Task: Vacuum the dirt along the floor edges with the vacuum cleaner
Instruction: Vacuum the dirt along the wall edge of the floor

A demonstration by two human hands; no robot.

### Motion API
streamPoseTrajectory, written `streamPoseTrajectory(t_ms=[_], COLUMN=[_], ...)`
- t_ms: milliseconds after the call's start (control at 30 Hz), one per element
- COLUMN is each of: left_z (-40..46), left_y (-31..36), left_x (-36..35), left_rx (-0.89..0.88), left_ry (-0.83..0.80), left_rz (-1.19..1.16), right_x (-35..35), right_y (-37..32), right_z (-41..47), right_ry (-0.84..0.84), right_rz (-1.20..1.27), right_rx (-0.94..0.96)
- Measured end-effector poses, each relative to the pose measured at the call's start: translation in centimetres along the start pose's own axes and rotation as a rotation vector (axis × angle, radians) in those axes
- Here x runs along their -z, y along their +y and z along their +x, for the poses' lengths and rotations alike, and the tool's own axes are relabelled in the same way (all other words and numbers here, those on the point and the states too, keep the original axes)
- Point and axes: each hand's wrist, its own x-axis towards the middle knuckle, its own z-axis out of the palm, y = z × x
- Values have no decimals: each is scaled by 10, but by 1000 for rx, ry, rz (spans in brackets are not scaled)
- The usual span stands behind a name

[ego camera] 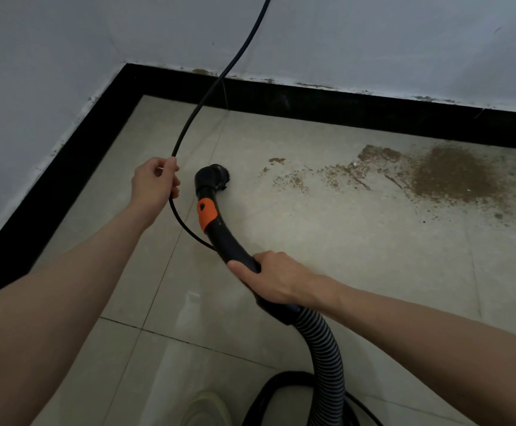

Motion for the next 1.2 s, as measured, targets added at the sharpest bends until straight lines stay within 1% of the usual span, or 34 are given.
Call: streamPoseTrajectory(t_ms=[67, 133, 300, 400, 667, 767, 900, 1000, 1100, 1200], left_z=[0, -1, -2, -3, -3, -3, -6, -6, -5, -6], left_y=[0, 0, 0, 1, 2, 3, 3, 2, 3, 4], left_x=[-1, -2, -4, -5, -8, -11, -12, -12, -15, -20], left_rx=[3, 6, 27, 33, 45, 50, 53, 48, 54, 58], left_ry=[-3, -8, -9, -10, -4, 3, -6, -14, -7, -13], left_rz=[8, 11, -1, 5, 18, 8, 3, 6, 5, 9], right_x=[-3, -3, 10, 15, 11, 22, 47, 52, 47, 35], right_y=[3, 8, 24, 30, 19, 14, 17, 26, 32, 33], right_z=[-5, -10, -14, -11, 0, 8, 10, -3, -18, -28], right_ry=[-36, -35, 113, 158, 132, 137, 216, 228, 222, 192], right_rz=[-1, 18, 114, 167, 174, 187, 312, 381, 373, 286], right_rx=[13, 6, -71, -105, -106, -102, -132, -167, -199, -180])
